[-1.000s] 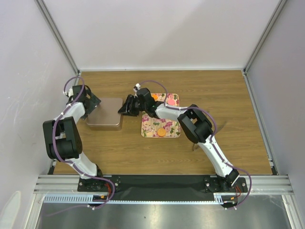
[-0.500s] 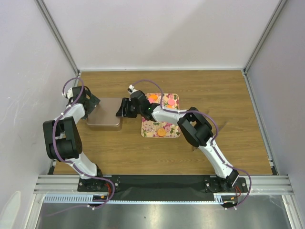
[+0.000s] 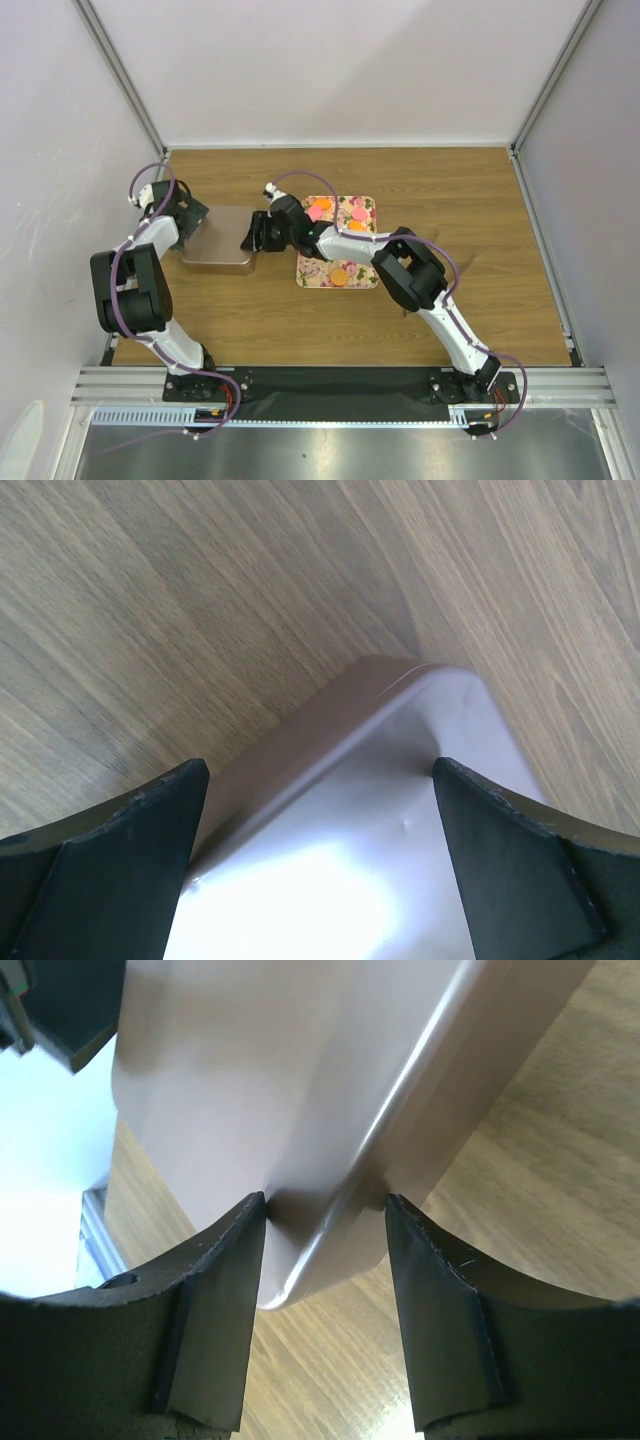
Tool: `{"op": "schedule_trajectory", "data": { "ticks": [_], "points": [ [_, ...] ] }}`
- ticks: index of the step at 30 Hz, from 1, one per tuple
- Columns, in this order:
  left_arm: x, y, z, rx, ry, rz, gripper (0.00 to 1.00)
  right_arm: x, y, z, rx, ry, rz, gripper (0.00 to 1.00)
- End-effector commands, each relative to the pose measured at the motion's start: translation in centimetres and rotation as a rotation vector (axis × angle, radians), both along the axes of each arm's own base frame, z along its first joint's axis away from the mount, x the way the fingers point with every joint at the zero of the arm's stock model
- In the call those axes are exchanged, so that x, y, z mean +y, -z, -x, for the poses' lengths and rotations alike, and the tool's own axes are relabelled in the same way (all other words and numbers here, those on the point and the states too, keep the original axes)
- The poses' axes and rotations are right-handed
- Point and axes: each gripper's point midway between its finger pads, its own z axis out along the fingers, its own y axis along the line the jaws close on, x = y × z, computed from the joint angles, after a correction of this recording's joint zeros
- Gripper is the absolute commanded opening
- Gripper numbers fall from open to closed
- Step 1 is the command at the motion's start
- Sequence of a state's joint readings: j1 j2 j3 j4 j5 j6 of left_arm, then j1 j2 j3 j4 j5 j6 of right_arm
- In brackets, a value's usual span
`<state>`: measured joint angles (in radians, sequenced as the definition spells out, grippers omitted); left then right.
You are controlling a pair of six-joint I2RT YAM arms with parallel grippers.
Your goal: Pack the cookies
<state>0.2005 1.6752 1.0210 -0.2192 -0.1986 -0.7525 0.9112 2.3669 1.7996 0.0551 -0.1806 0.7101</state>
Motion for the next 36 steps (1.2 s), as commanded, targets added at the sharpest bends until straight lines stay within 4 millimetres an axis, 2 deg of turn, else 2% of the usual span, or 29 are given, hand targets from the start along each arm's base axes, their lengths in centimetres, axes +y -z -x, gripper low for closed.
{"op": "schedule_trajectory", "data": {
  "ticks": [1, 2, 3, 6, 7, 10, 11, 14, 15, 18, 20, 23, 24, 25, 26, 27, 28, 29, 31, 32, 33, 34, 35, 36],
  "points": [
    [-1.0, 5.3, 5.8, 0.290, 0.011, 0.030, 1.00, -1.0, 3.8, 5.8, 0.150, -0.153, 0.075, 0.55],
    [-0.9, 5.1, 5.8, 0.295, 0.023, 0.025, 1.00, -1.2, 3.2, 5.5, 0.162, -0.146, 0.055, 0.55],
    [-0.9, 4.6, 5.2, 0.282, 0.031, 0.021, 1.00, -1.3, 1.6, 4.5, 0.143, -0.145, 0.010, 0.57],
    [-0.8, 3.0, 4.0, 0.254, 0.065, 0.005, 1.00, -2.0, -0.6, 3.0, 0.112, -0.134, -0.014, 0.63],
    [-0.7, 2.5, 3.8, 0.247, 0.070, 0.003, 1.00, -2.3, -2.2, 1.7, 0.090, -0.123, -0.038, 0.66],
    [-0.3, 0.6, 2.5, 0.212, 0.096, -0.026, 1.00, -3.4, -3.6, -0.4, 0.096, -0.100, -0.056, 0.71],
    [-0.2, 0.1, 2.4, 0.212, 0.103, -0.036, 1.00, -3.4, -4.8, -1.1, 0.081, -0.097, -0.074, 0.72],
    [0.3, -2.1, 1.8, 0.179, 0.106, -0.071, 1.00, -4.4, -6.5, -2.5, 0.080, -0.072, -0.098, 0.72],
    [0.5, -3.4, 1.5, 0.150, 0.104, -0.084, 1.00, -4.6, -7.1, -2.9, 0.069, -0.066, -0.110, 0.72],
    [1.0, -5.6, 1.2, 0.114, 0.102, -0.127, 1.00, -5.1, -9.4, -3.5, 0.026, -0.052, -0.133, 0.74],
    [1.5, -8.1, 1.2, 0.071, 0.092, -0.167, 1.00, -5.4, -11.0, -3.8, -0.003, -0.045, -0.140, 0.75],
    [1.0, -11.3, 1.4, 0.008, 0.112, -0.212, 1.00, -6.1, -12.9, -4.1, -0.043, -0.031, -0.146, 0.75],
    [0.6, -12.2, 1.4, -0.011, 0.125, -0.220, 1.00, -6.6, -14.2, -4.2, -0.062, -0.016, -0.150, 0.75],
    [-0.2, -14.1, 1.5, -0.061, 0.146, -0.233, 1.00, -7.1, -14.5, -4.2, -0.068, -0.008, -0.145, 0.75],
    [-1.0, -14.9, 1.7, -0.084, 0.173, -0.230, 1.00, -7.5, -15.1, -4.3, -0.084, 0.006, -0.148, 0.75],
    [-1.8, -15.9, 1.8, -0.117, 0.194, -0.229, 1.00, -8.3, -17.0, -4.2, -0.110, 0.017, -0.163, 0.75],
    [-3.3, -16.9, 1.8, -0.151, 0.239, -0.226, 1.00, -9.0, -17.1, -4.0, -0.114, 0.029, -0.157, 0.75],
    [-4.2, -18.8, 2.4, -0.201, 0.267, -0.231, 1.00, -9.6, -17.6, -3.9, -0.124, 0.039, -0.153, 0.76],
    [-7.4, -20.4, 3.0, -0.252, 0.380, -0.216, 1.00, -11.8, -19.6, -3.6, -0.174, 0.087, -0.142, 0.77],
    [-8.8, -22.5, 3.9, -0.307, 0.420, -0.224, 1.00, -12.9, -20.2, -3.6, -0.191, 0.123, -0.124, 0.76],
    [-10.1, -23.3, 4.4, -0.331, 0.469, -0.223, 1.00, -13.9, -20.8, -3.4, -0.224, 0.141, -0.112, 0.77],
    [-12.3, -23.9, 5.3, -0.347, 0.552, -0.242, 1.00, -15.6, -23.6, -2.6, -0.277, 0.173, -0.131, 0.79],
    [-13.2, -25.5, 6.6, -0.388, 0.581, -0.258, 1.00, -17.1, -22.5, -2.4, -0.282, 0.219, -0.095, 0.81],
    [-14.0, -26.0, 7.5, -0.408, 0.613, -0.268, 1.00, -18.3, -22.7, -2.0, -0.301, 0.246, -0.084, 0.82]
  ]
}}
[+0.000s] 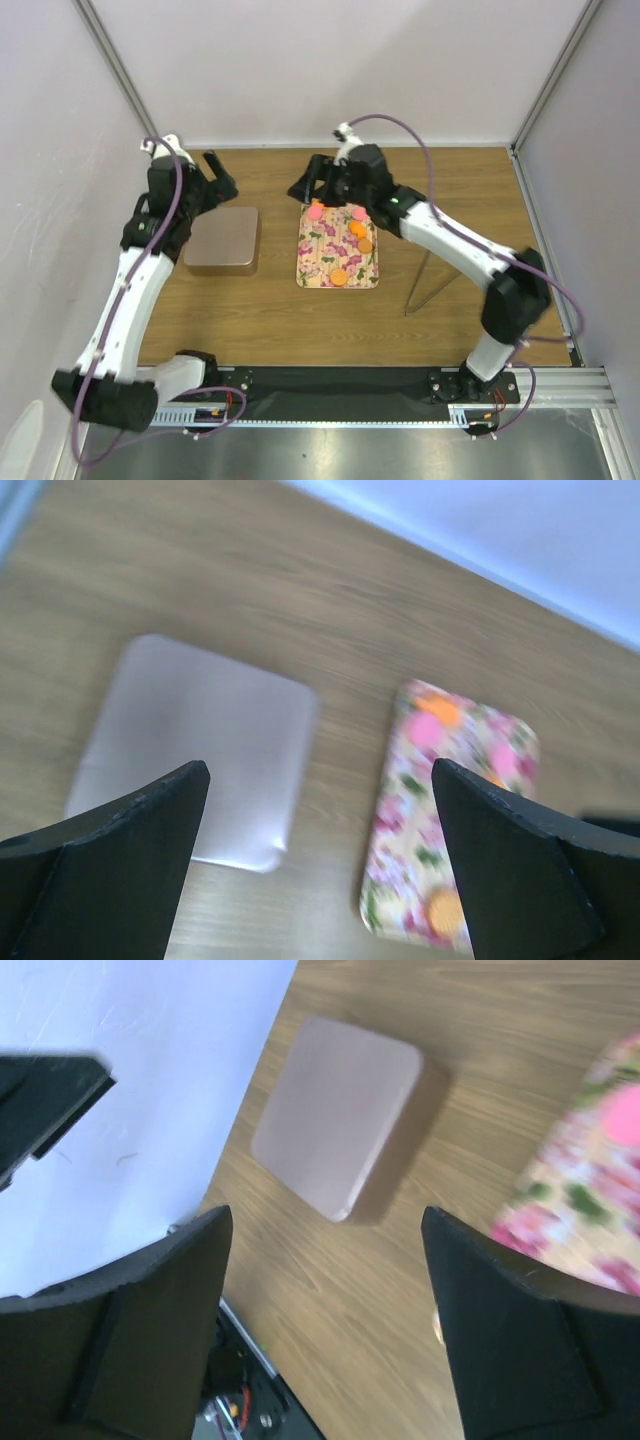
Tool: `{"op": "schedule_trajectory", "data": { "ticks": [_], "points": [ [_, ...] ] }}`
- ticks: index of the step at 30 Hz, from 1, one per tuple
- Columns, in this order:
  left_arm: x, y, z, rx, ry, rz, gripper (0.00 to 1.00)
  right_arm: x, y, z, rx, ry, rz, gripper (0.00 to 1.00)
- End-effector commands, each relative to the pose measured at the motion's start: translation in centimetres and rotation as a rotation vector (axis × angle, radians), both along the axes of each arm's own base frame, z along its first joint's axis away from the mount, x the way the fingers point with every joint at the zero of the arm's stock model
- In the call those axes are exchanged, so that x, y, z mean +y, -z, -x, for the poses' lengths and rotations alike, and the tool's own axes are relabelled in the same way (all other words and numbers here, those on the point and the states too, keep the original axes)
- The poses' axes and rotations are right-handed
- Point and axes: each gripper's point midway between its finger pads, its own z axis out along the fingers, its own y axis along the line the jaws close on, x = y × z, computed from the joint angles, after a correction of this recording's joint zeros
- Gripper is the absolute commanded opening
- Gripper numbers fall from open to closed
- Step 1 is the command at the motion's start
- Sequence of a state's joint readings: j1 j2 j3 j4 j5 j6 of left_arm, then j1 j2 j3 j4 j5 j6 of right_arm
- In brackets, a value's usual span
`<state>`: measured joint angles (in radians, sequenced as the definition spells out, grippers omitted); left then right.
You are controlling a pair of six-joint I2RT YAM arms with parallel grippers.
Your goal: Pack the cookies
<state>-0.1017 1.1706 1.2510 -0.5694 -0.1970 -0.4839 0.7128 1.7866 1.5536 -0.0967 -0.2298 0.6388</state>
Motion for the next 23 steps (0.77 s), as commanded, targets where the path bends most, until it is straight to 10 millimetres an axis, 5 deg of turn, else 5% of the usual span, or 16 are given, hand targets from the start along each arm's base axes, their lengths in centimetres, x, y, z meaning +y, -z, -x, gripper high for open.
{"op": "schedule_trajectory", "data": {
  "ticks": [1, 5, 7, 8, 11, 16, 23],
  "points": [
    [-4.7, -4.1, 3.8, -0.102, 0.226, -0.063, 1.00, -5.6, -4.2, 0.7, -0.153, 0.156, 0.030, 0.84],
    [-7.2, -3.9, 7.9, -0.132, 0.393, -0.070, 1.00, -12.6, -6.1, 3.7, -0.216, 0.323, 0.065, 0.90],
    [-8.6, -4.2, 10.0, -0.176, 0.492, -0.053, 1.00, -14.5, -6.2, 4.9, -0.224, 0.362, 0.071, 0.94],
    [-8.8, -2.8, 10.5, -0.156, 0.509, -0.060, 1.00, -16.3, -7.7, 6.1, -0.247, 0.401, 0.046, 0.98],
    [-9.4, -1.4, 12.2, -0.158, 0.577, -0.055, 1.00, -19.0, -7.3, 8.1, -0.248, 0.449, 0.055, 1.00],
    [-9.7, -1.0, 13.7, -0.186, 0.617, -0.033, 1.00, -21.3, -6.4, 9.4, -0.230, 0.495, 0.092, 1.00],
    [-9.7, -0.3, 14.7, -0.187, 0.633, -0.022, 1.00, -21.2, -5.8, 9.3, -0.220, 0.503, 0.086, 1.00]
  ]
}}
